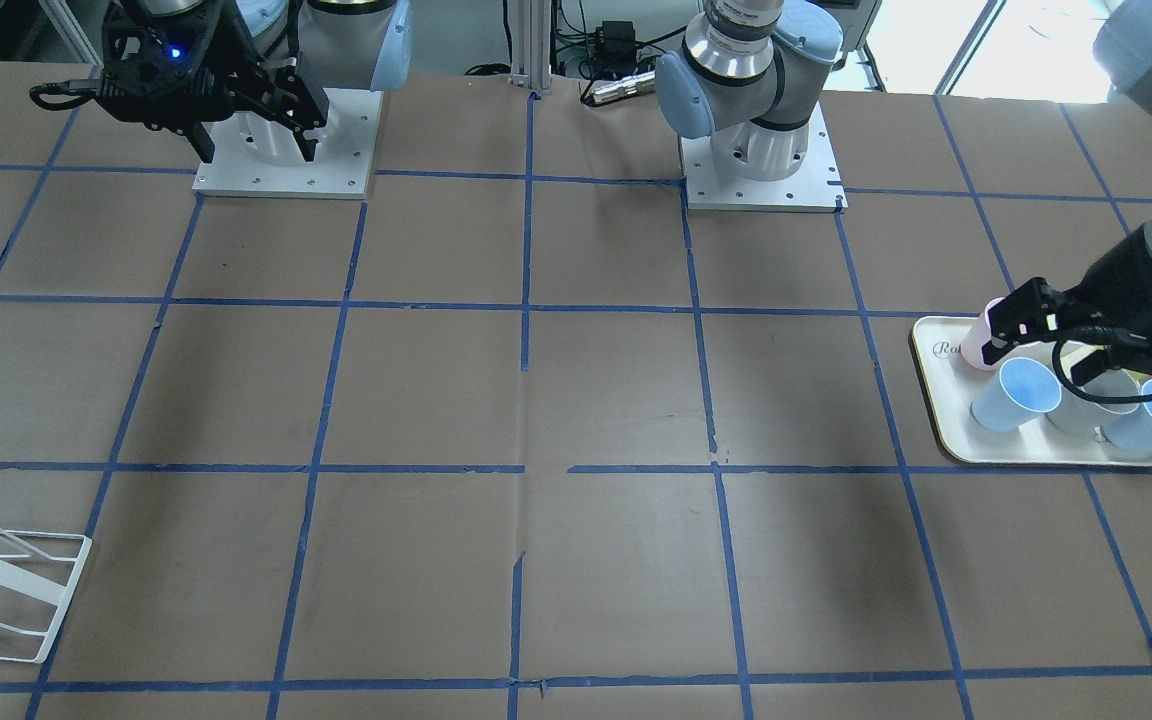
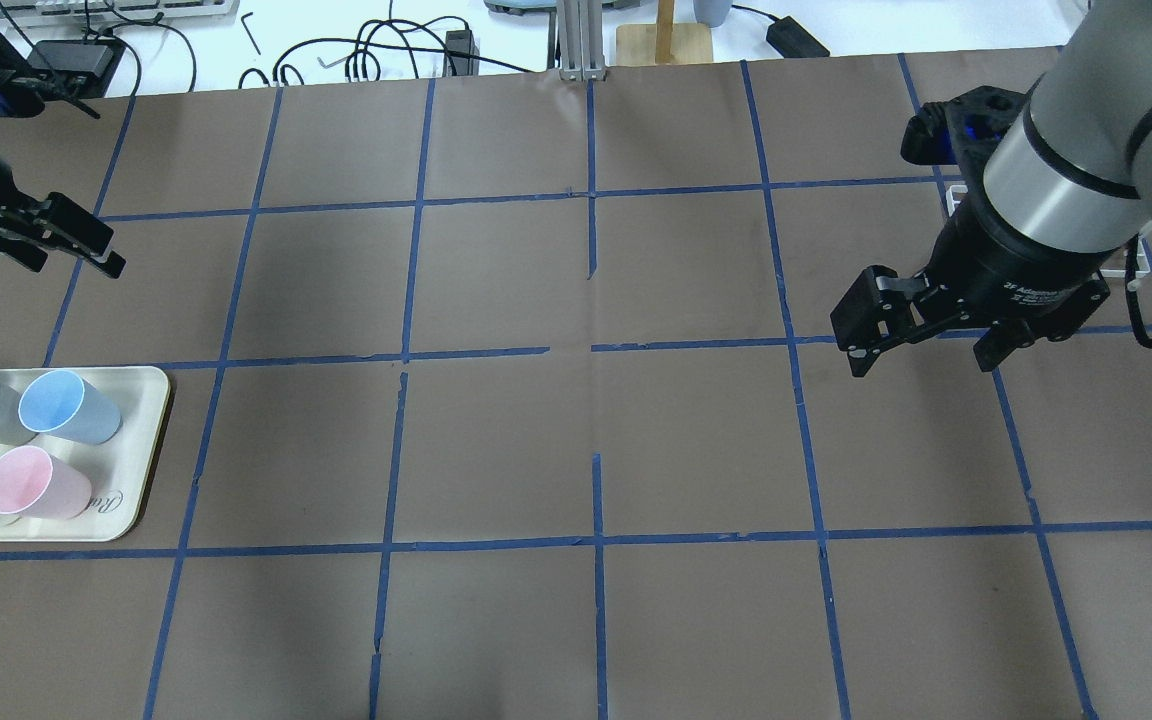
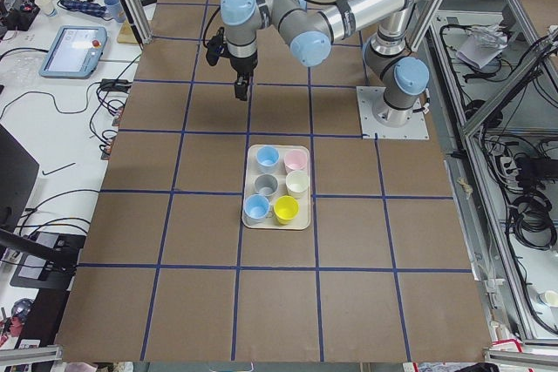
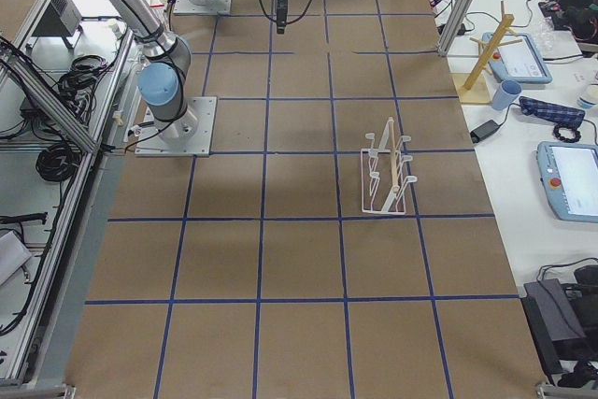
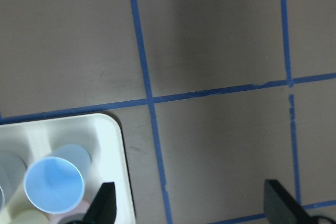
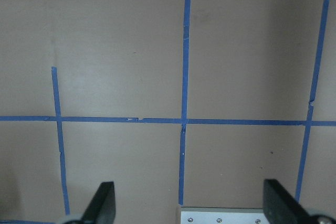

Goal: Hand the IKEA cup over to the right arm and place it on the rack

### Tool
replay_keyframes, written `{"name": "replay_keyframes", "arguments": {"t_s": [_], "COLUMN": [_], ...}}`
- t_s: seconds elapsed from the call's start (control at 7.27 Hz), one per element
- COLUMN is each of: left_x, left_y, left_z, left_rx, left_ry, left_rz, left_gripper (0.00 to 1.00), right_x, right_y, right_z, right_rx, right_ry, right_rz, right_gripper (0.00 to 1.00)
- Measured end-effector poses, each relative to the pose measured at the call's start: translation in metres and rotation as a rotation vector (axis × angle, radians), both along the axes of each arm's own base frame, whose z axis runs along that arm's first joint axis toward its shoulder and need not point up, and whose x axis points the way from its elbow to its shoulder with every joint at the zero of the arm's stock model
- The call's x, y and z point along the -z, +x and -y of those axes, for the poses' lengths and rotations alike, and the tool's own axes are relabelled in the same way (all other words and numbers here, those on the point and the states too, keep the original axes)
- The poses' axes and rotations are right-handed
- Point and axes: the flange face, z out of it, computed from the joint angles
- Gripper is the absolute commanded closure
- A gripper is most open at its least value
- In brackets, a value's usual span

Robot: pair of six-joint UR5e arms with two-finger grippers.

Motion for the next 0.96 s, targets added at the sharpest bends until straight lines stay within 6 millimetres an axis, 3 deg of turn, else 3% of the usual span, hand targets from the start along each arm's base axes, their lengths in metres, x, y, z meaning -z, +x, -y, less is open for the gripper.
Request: {"name": "replay_keyframes", "arguments": {"t_s": [0.28,0.41,0.69,0.96], "left_x": [0.049,0.07,0.108,0.137], "left_y": [0.069,0.092,0.119,0.128], "left_z": [0.002,0.003,-0.002,-0.011], "left_rx": [0.118,0.186,0.257,0.273], "left_ry": [0.001,-0.007,-0.01,0.004], "left_rz": [-0.016,-0.016,-0.015,0.034], "left_gripper": [0.0,0.0,0.0,0.0], "right_x": [-0.001,0.0,0.001,-0.002], "right_y": [0.0,0.0,0.0,0.0], "right_z": [0.001,0.001,0.001,0.003], "right_rx": [0.001,0.001,0.001,0.002], "right_ry": [-0.009,-0.01,-0.011,-0.025], "right_rz": [0.0,-0.001,-0.002,-0.001], "right_gripper": [0.0,0.0,0.0,0.0]}}
